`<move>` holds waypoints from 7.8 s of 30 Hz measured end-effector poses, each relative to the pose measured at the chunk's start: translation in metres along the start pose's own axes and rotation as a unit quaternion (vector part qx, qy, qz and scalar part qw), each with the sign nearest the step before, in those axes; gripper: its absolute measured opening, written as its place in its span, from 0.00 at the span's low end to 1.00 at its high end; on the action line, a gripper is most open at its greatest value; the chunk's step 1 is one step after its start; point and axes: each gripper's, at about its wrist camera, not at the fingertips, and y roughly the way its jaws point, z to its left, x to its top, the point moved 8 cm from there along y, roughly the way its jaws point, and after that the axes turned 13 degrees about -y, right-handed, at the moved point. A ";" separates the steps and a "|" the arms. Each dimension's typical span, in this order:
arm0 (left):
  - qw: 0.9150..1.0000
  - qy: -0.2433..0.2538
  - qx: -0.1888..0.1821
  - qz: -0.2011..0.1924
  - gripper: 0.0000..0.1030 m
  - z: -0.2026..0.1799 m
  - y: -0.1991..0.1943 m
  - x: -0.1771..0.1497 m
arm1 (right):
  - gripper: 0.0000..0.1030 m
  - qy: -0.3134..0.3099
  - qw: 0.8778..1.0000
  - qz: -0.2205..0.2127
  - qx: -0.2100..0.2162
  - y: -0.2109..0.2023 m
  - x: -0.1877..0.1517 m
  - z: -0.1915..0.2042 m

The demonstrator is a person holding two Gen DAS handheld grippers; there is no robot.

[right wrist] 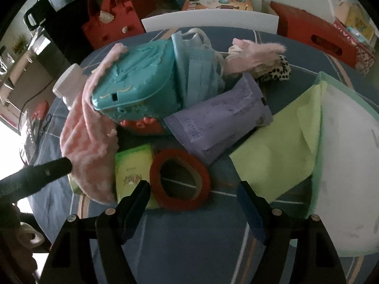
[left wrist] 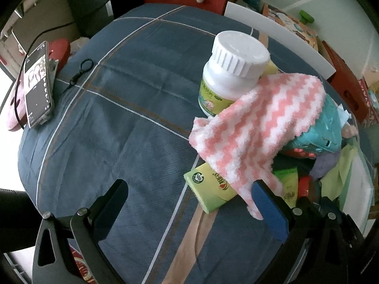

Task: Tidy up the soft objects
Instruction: 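Reach the left gripper toward the pink-and-white zigzag towel on the pile, then close the left gripper on the zigzag towel edge and lift it, then drop the towel into the white tray with the left gripper while the right holds the red tape roll, then withdraw both grippers from the tray back toward the pile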

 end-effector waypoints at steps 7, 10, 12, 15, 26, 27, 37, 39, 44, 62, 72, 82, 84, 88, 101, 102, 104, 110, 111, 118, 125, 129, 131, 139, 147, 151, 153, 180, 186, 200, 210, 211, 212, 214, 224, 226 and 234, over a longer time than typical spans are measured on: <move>0.997 -0.004 0.031 0.075 1.00 -0.002 0.010 -0.019 | 0.76 0.006 0.999 -0.010 0.044 0.015 0.021 0.002; 0.999 0.001 0.005 0.042 1.00 -0.011 0.011 -0.011 | 0.76 0.003 0.998 -0.008 0.054 0.022 0.024 0.008; 0.999 0.004 -0.001 0.033 1.00 -0.015 0.010 -0.010 | 0.75 0.002 0.998 -0.010 0.056 0.026 0.026 0.009; 1.000 0.004 -0.024 0.016 1.00 -0.017 0.009 -0.002 | 0.63 0.010 0.997 -0.016 0.070 0.029 0.029 0.008; 0.999 0.012 0.032 0.027 1.00 0.011 -0.007 0.005 | 0.56 0.005 0.997 -0.024 0.066 0.014 0.025 0.014; 0.999 0.012 0.032 0.026 1.00 0.011 -0.008 0.005 | 0.56 0.002 0.998 -0.025 0.063 0.011 0.024 0.015; 0.997 0.041 0.061 -0.004 1.00 -0.017 -0.008 0.013 | 0.56 -0.006 0.998 -0.046 0.048 -0.022 0.028 0.019; 0.996 0.051 0.070 -0.012 1.00 -0.024 -0.007 0.017 | 0.56 -0.004 0.998 -0.047 0.048 -0.028 0.029 0.018; 0.990 0.082 0.109 -0.045 0.80 -0.037 -0.011 0.030 | 0.56 0.001 0.997 -0.053 0.050 -0.036 0.030 0.013; 0.994 0.101 0.011 -0.042 0.21 -0.067 -0.006 0.015 | 0.56 0.018 0.996 -0.067 0.053 -0.049 0.031 0.004; 0.994 0.086 -0.034 -0.063 0.15 -0.051 -0.029 0.015 | 0.56 0.022 0.995 -0.080 0.047 -0.060 0.032 0.000; 0.983 0.091 -0.093 -0.133 0.15 -0.051 -0.081 0.012 | 0.56 0.033 0.992 -0.114 0.035 -0.082 0.039 -0.012; 0.979 0.096 -0.106 -0.147 0.15 -0.062 -0.090 0.013 | 0.56 0.035 0.991 -0.123 0.033 -0.089 0.041 -0.015; 0.970 0.108 -0.131 -0.177 0.15 -0.070 -0.112 0.016 | 0.56 0.040 0.989 -0.142 0.025 -0.103 0.044 -0.020; 0.943 0.171 -0.200 -0.205 0.15 -0.139 -0.167 0.005 | 0.56 0.107 0.976 -0.182 -0.053 -0.146 0.036 -0.083; 0.941 0.177 -0.204 -0.206 0.15 -0.145 -0.168 0.002 | 0.56 0.118 0.975 -0.180 -0.059 -0.147 0.033 -0.091; 0.937 0.192 -0.211 -0.203 0.15 -0.160 -0.170 -0.004 | 0.56 0.145 0.971 -0.176 -0.068 -0.150 0.026 -0.109; 0.927 0.239 -0.225 -0.181 0.15 -0.207 -0.162 -0.031 | 0.56 0.216 0.955 -0.161 -0.124 -0.160 -0.004 -0.165; 0.926 0.245 -0.227 -0.175 0.15 -0.214 -0.159 -0.035 | 0.56 0.226 0.952 -0.158 -0.134 -0.163 -0.009 -0.173; 0.917 0.296 -0.237 -0.126 0.15 -0.260 -0.132 -0.075 | 0.56 0.301 0.923 -0.123 -0.204 -0.175 -0.053 -0.230; 0.910 0.337 -0.227 -0.085 0.15 -0.291 -0.102 -0.113 | 0.56 0.352 0.899 -0.081 -0.249 -0.178 -0.092 -0.263; 0.905 0.356 -0.226 -0.062 0.15 -0.310 -0.088 -0.133 | 0.56 0.375 0.889 -0.068 -0.252 -0.176 -0.109 -0.277; 0.902 0.365 -0.225 -0.054 0.15 -0.320 -0.082 -0.144 | 0.56 0.388 0.885 -0.061 -0.251 -0.171 -0.117 -0.283; 0.893 0.388 -0.224 -0.035 0.16 -0.358 -0.054 -0.169 | 0.56 0.420 0.870 -0.029 -0.256 -0.159 -0.142 -0.302; 0.907 0.385 -0.171 -0.022 0.17 -0.362 -0.008 -0.166 | 0.56 0.421 0.872 -0.008 -0.251 -0.149 -0.150 -0.307; 0.911 0.378 -0.164 -0.012 0.36 -0.355 -0.001 -0.166 | 0.56 0.415 0.875 0.002 -0.249 -0.146 -0.150 -0.305; 0.914 0.372 -0.162 -0.009 0.54 -0.352 -0.002 -0.165 | 0.57 0.412 0.876 0.001 -0.252 -0.148 -0.148 -0.304; 0.956 0.271 -0.102 -0.046 0.93 -0.262 -0.031 -0.084 | 0.94 0.358 0.897 0.011 -0.261 -0.146 -0.119 -0.285; 0.966 0.223 -0.109 -0.068 0.93 -0.218 -0.055 -0.051 | 0.94 0.335 0.904 0.002 -0.267 -0.152 -0.103 -0.274; 0.989 0.076 -0.053 -0.114 0.93 -0.080 -0.077 0.019 | 0.94 0.271 0.931 -0.029 -0.241 -0.146 -0.056 -0.227; 0.994 0.017 -0.031 -0.101 0.93 -0.020 -0.067 0.036 | 0.94 0.184 0.967 -0.035 -0.174 -0.116 -0.012 -0.150; 0.994 0.016 -0.032 -0.100 0.93 -0.018 -0.068 0.036 | 0.94 0.174 0.970 -0.034 -0.169 -0.113 -0.009 -0.141; 0.995 0.015 -0.032 -0.098 0.93 -0.016 -0.067 0.036 | 0.94 0.164 0.972 -0.033 -0.165 -0.109 -0.006 -0.133; 0.995 0.011 -0.033 -0.093 0.93 -0.011 -0.065 0.037 | 0.94 0.143 0.978 -0.032 -0.150 -0.103 0.000 -0.115; 0.998 -0.026 -0.026 -0.044 0.93 0.018 -0.033 0.036 | 0.94 0.052 0.995 -0.006 -0.085 -0.062 0.018 -0.029; 0.999 -0.029 -0.020 -0.037 0.93 0.020 -0.027 0.036 | 0.94 0.043 0.996 0.001 -0.081 -0.056 0.019 -0.019; 0.999 -0.024 -0.026 -0.018 0.93 0.015 -0.020 0.034 | 0.94 0.002 0.997 0.020 -0.073 -0.032 0.020 0.019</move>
